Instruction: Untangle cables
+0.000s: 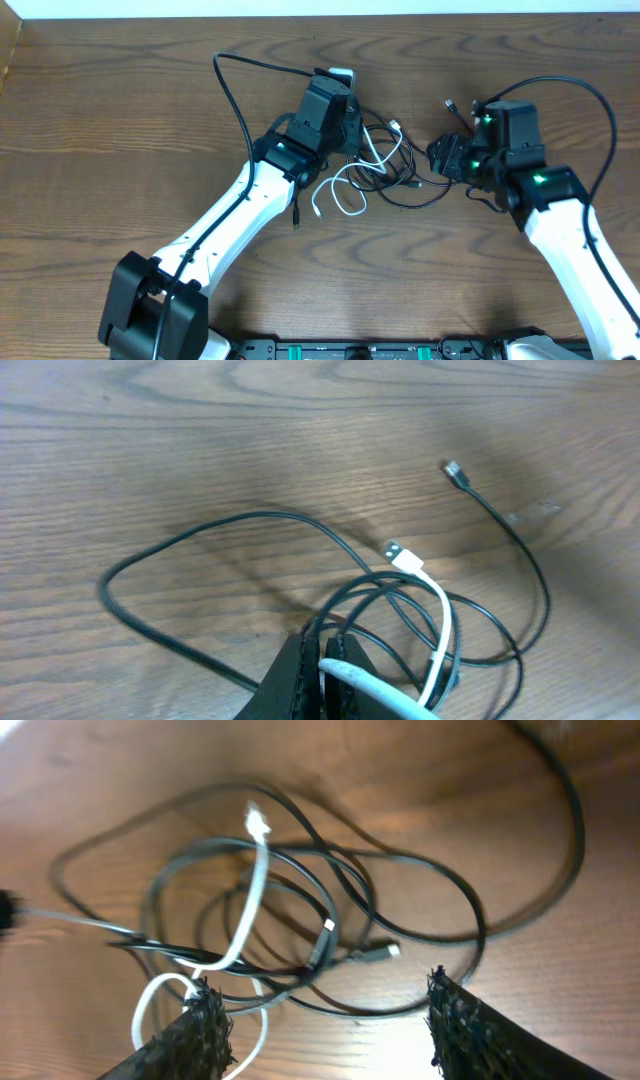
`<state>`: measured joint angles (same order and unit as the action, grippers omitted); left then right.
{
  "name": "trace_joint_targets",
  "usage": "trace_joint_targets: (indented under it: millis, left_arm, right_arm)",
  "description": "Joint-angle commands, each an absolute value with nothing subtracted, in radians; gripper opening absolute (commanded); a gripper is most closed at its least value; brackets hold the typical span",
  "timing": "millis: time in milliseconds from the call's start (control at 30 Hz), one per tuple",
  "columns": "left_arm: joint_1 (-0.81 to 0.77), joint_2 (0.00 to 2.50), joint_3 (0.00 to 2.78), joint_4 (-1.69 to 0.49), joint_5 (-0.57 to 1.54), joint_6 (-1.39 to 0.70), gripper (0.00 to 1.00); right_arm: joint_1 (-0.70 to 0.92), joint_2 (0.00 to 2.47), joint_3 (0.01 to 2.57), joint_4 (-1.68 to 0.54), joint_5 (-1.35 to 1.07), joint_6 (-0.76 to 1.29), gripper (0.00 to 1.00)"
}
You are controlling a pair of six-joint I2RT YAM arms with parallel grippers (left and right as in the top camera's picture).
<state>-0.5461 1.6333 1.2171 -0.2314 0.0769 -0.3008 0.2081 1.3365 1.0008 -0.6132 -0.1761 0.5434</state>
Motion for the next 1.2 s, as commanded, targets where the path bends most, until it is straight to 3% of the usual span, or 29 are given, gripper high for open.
trace_joint_targets:
  millis: [0, 233, 567, 833, 1167]
  left_arm:
    - [-0.544, 1.619, 1.216, -0.228, 0.154, -0.321, 0.08]
    - [-0.544, 1.619, 1.216, -0.228, 0.239, -0.320, 0.08]
    - [-0.535, 1.563, 1.216, -0.216, 0.393, -0.299, 0.08]
    - [-0.429, 1.377, 1.216, -0.216, 0.308, -0.214, 0.08]
    - [-0.351, 1.301, 1.216, -0.301, 0.199, -0.228, 0.08]
  right_arm:
    - [0.212, 1.396, 1.005, -0.620, -0.157, 0.538, 0.63]
    - [0.228, 1.530, 1.005, -0.586, -0.171, 0.537, 0.66]
    - [0.248, 1.751, 1.005, -0.531, -0.102, 0.537, 0.31]
    - [0.239, 1.784, 1.005, -0.550, 0.064, 0.538, 0.29]
    - [0.229, 1.783, 1.005, -0.549, 0.076, 0.537, 0.31]
